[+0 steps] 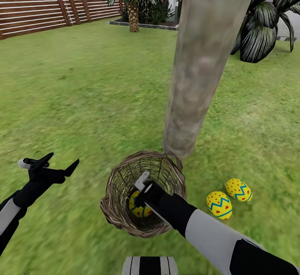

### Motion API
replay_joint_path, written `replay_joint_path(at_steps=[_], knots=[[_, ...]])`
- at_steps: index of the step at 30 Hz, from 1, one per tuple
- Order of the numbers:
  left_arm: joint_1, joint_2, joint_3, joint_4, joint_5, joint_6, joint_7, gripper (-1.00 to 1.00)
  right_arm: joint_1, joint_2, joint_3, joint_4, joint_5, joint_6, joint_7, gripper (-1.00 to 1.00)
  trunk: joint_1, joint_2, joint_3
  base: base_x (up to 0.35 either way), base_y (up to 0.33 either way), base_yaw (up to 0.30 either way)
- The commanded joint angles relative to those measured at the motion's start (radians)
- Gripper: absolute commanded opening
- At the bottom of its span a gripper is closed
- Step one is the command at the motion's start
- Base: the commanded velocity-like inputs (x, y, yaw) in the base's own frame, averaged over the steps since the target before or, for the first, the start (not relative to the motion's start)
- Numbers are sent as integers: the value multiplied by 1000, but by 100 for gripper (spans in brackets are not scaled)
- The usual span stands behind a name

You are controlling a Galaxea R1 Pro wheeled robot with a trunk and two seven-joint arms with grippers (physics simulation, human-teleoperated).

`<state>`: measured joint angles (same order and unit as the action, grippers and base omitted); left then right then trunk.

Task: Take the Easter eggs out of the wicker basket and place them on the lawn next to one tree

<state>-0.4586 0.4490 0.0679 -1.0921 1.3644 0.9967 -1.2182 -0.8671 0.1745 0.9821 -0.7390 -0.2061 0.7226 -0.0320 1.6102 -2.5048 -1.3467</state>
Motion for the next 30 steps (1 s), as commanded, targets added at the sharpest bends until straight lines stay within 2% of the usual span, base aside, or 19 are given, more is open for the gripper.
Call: replay_joint_path(at_steps=[1, 8, 14, 23, 30], knots=[[-1, 0, 0, 0, 4, 7, 0, 100, -1, 0, 3, 0, -6, 1, -4, 100, 0, -1, -5, 0, 0, 0], [-1, 0, 0, 0, 4, 7, -1, 100, -1, 0, 4, -7, -3, -7, 1, 100, 3, -2, -32, 0, 0, 0], [0, 0, 0, 0, 7, 7, -1, 100, 8, 0, 6, -44, -3, -50, -2, 100, 6, -4, -55, 0, 0, 0], [-1, 0, 0, 0, 5, 7, -1, 100, 8, 0, 7, -66, -2, -42, -8, 100, 10, -6, -90, 0, 0, 0], [-1, 0, 0, 0, 5, 7, -1, 100, -4, 0, 6, -61, -8, -2, -9, 100, 13, -7, -117, 0, 0, 0]])
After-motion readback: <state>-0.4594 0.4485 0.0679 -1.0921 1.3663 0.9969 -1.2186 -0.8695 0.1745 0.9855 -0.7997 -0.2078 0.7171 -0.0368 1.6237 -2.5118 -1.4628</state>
